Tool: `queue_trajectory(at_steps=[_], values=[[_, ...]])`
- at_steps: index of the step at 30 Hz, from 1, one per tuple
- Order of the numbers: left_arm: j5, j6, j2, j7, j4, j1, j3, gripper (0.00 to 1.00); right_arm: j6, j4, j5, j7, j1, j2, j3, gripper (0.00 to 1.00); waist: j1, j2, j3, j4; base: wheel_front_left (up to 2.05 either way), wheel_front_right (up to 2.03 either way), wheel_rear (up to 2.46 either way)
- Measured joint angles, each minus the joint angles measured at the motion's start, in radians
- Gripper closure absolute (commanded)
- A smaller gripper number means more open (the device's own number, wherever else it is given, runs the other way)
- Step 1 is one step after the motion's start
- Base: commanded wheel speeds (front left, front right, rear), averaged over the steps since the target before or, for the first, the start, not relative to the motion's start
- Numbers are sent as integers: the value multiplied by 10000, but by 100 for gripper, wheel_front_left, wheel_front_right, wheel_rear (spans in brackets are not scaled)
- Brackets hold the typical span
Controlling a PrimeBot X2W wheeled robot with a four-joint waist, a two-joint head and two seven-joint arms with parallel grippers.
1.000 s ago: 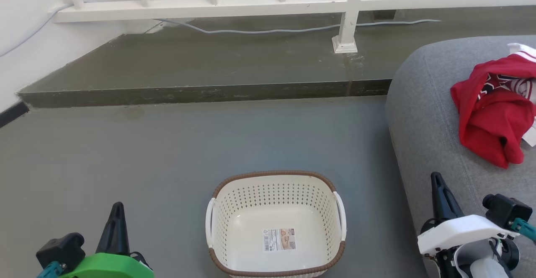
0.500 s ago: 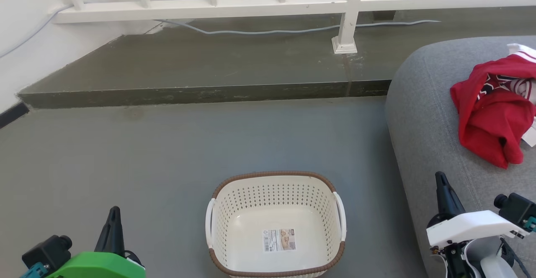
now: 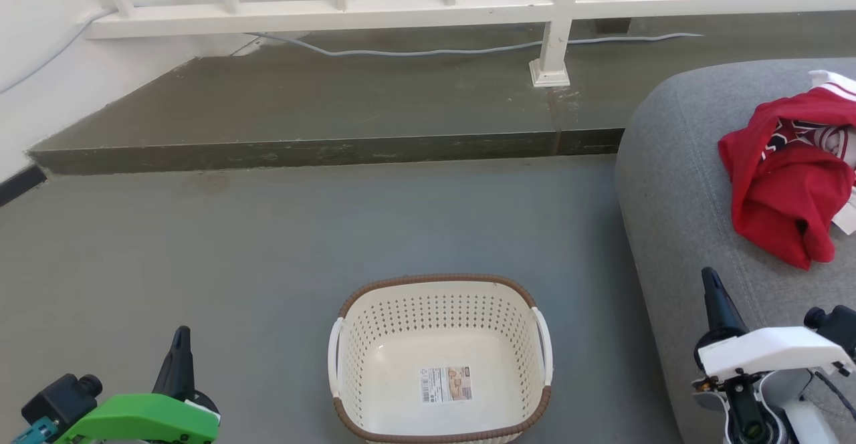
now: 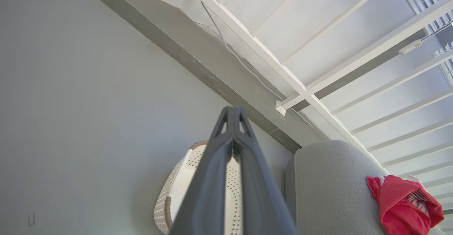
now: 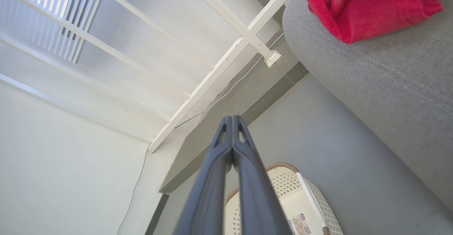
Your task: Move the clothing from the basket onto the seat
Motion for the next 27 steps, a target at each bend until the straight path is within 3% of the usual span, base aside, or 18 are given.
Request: queue_trajectory(at_steps=[27], values=[[-3319,-694,-221,917,608,-627,660,100,541,391,3689,851,-527,33,-702,100,0,0,-51,-14,0,0,0]])
